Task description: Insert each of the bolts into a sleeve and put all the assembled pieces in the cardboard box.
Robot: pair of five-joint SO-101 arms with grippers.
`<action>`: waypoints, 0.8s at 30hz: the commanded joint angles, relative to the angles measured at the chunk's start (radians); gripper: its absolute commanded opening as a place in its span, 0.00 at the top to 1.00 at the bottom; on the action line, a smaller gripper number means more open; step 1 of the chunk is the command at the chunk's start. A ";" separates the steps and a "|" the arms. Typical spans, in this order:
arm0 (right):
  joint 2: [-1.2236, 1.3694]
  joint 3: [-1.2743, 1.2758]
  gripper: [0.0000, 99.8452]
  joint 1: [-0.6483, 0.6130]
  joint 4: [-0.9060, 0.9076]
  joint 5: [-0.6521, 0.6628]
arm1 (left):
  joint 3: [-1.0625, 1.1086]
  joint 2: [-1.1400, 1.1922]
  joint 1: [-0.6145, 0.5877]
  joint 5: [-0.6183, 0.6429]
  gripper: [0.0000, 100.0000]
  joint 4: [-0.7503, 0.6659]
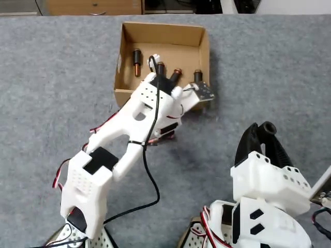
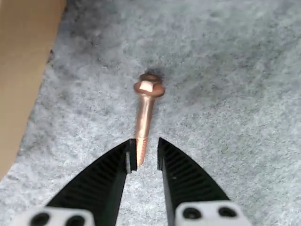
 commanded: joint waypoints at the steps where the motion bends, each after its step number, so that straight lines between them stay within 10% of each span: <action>1: -0.002 0.001 1.00 0.012 -0.028 0.002 | -0.040 -0.005 -0.012 -0.009 0.92 -0.005; 24: -0.002 0.022 1.00 0.012 -0.035 0.002 | 0.196 -0.005 -0.006 -0.083 0.88 -0.262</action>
